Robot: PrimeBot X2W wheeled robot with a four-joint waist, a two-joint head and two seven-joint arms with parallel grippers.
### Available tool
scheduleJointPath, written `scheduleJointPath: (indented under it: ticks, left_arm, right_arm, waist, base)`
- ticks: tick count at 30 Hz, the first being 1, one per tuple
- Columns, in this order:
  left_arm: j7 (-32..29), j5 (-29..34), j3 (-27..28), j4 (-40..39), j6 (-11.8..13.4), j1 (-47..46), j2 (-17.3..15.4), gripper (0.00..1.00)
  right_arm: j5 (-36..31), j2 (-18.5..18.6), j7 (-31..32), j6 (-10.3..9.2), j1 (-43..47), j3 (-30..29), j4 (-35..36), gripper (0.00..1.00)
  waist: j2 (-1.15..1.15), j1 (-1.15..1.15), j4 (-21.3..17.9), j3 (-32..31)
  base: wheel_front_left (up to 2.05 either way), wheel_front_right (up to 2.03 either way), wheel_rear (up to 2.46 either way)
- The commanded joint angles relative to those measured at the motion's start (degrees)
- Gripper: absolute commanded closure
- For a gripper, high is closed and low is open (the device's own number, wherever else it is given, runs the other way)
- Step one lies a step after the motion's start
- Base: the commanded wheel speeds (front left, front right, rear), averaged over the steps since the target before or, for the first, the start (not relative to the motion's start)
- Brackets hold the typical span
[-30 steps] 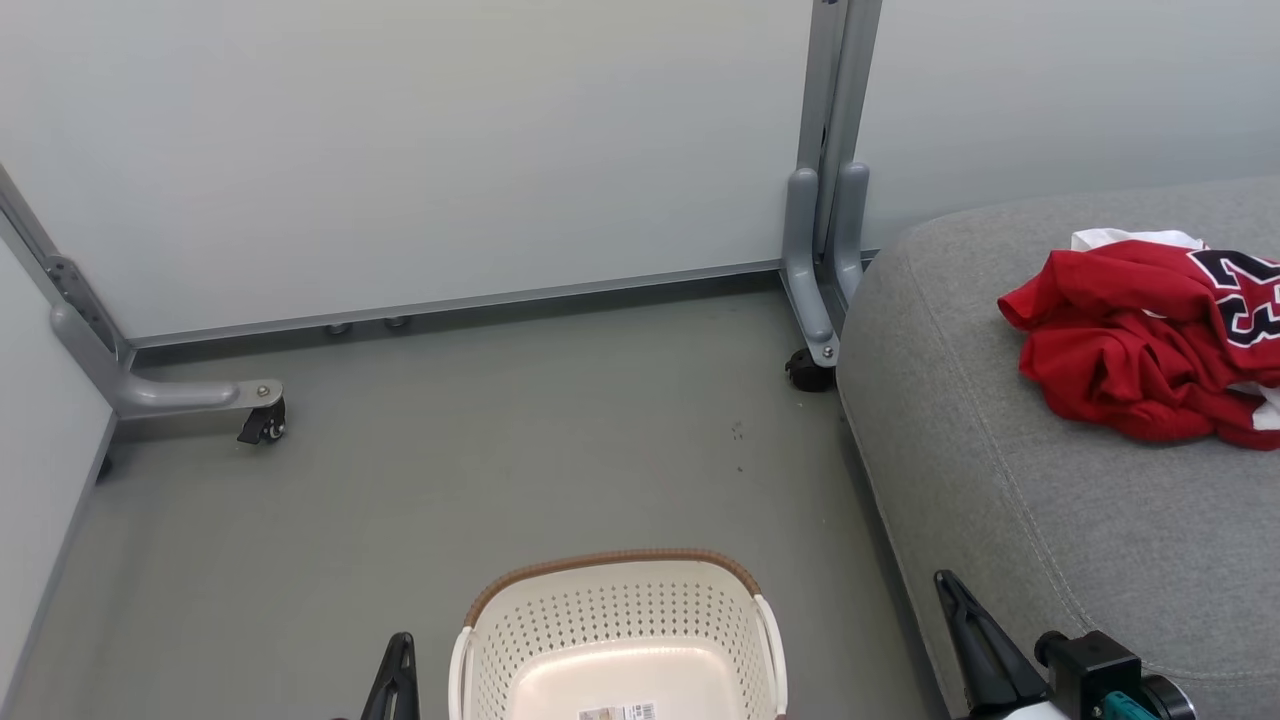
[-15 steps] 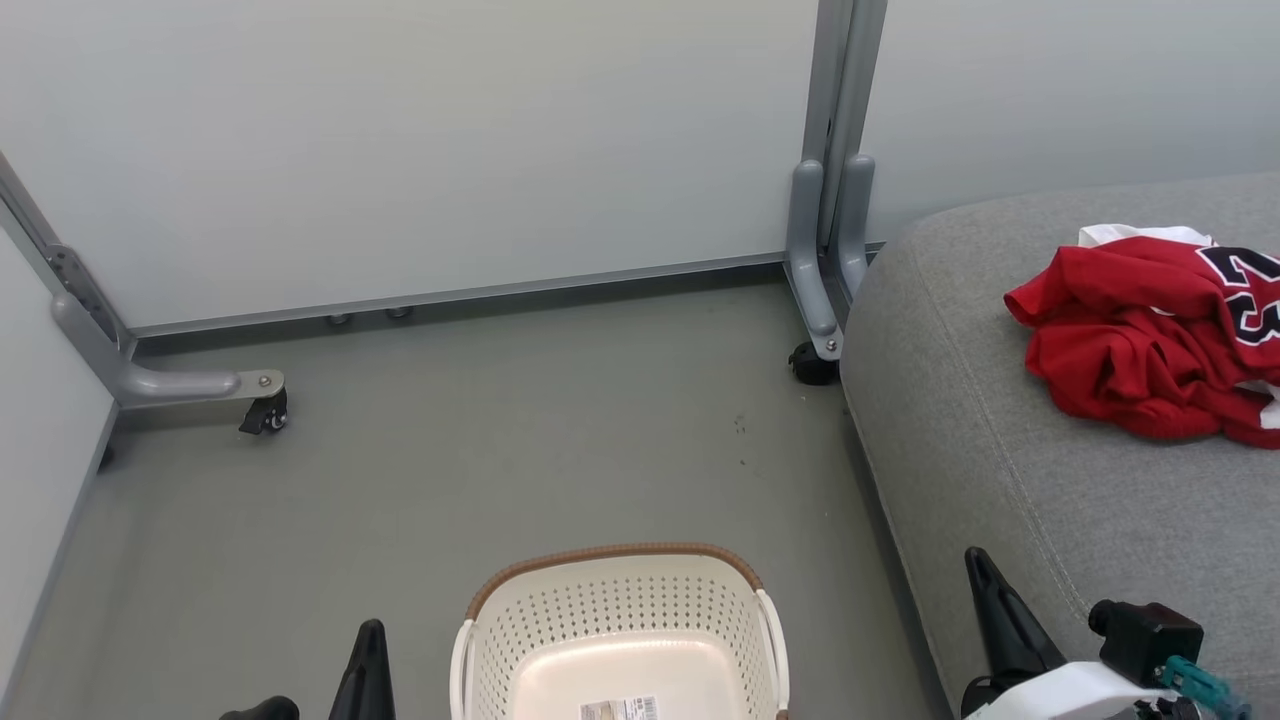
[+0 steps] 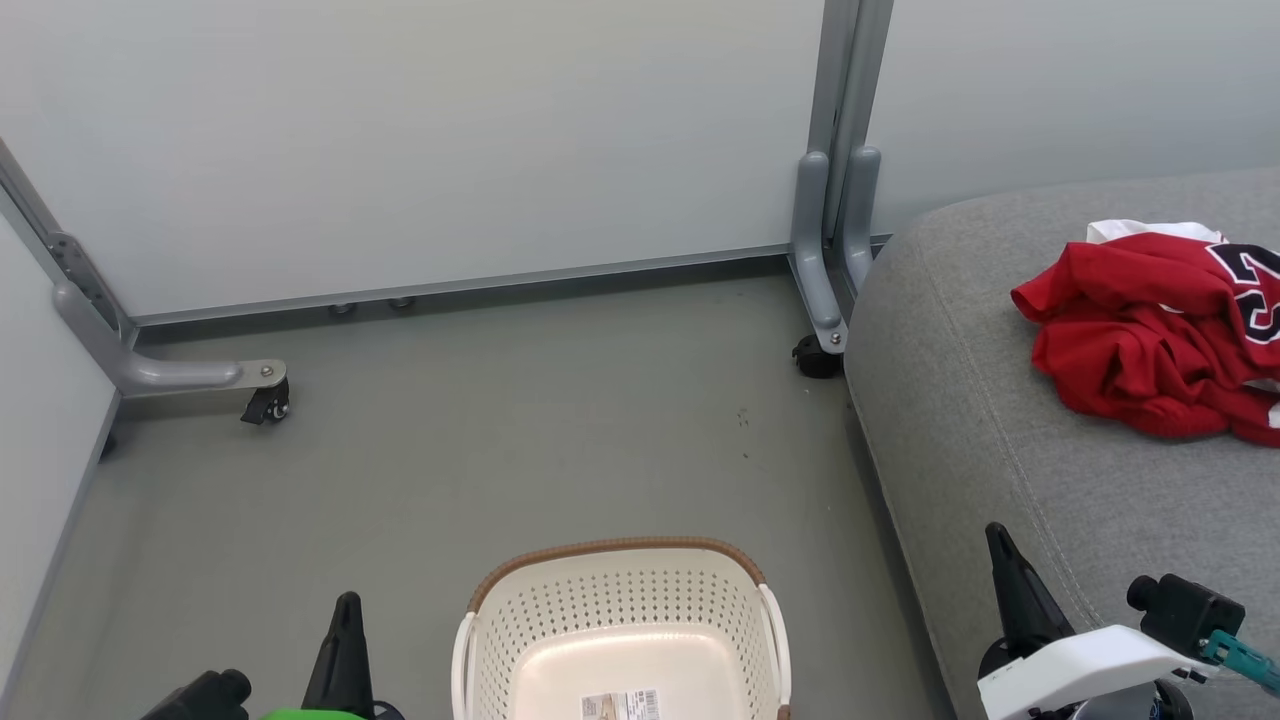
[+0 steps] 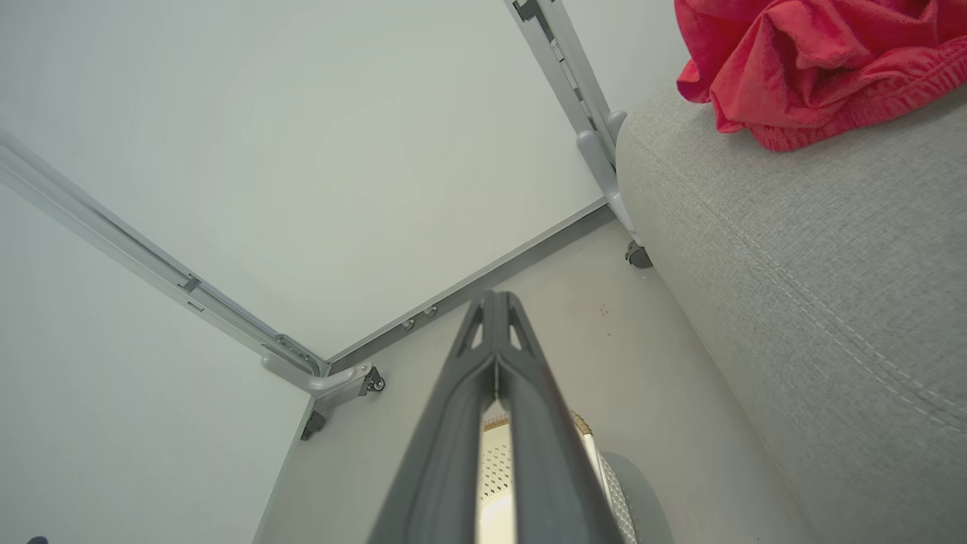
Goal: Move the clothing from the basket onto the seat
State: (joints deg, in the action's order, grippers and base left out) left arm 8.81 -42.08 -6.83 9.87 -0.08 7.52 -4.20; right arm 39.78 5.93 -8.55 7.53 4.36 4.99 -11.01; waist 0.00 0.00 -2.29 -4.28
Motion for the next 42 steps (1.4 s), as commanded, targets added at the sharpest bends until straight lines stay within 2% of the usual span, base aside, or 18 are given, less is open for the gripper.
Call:
scheduleJointPath:
  ticks: [1, 31, 42]
  left_arm:
    - [-0.32, -2.16, 0.66, -0.39, -0.46, -1.98, -0.37, 1.0]
    - [-5.6, -24.12, 4.65, 1.36, -3.56, -7.17, -0.86, 1.0]
    - [-7.2, -30.18, 6.0, 1.97, -4.42, -8.63, -0.87, 1.0]
  right_arm:
    - [2.28, 0.16, 0.43, -0.02, -1.68, -0.47, 0.5, 1.0]
    - [24.89, -0.36, 5.75, -0.02, -5.65, -4.01, -0.86, 1.0]
    - [31.25, -0.55, 7.41, -0.02, -6.72, -5.19, -1.28, 1.0]
  waist:
    - [0.0, 0.0, 0.04, 0.08]
    - [0.0, 0.0, 0.79, 1.53]
    - [0.0, 0.0, 1.05, 2.04]
  base:
    - [0.0, 0.0, 0.0]
    - [0.0, 0.0, 0.0]
    - [0.0, 0.0, 0.0]
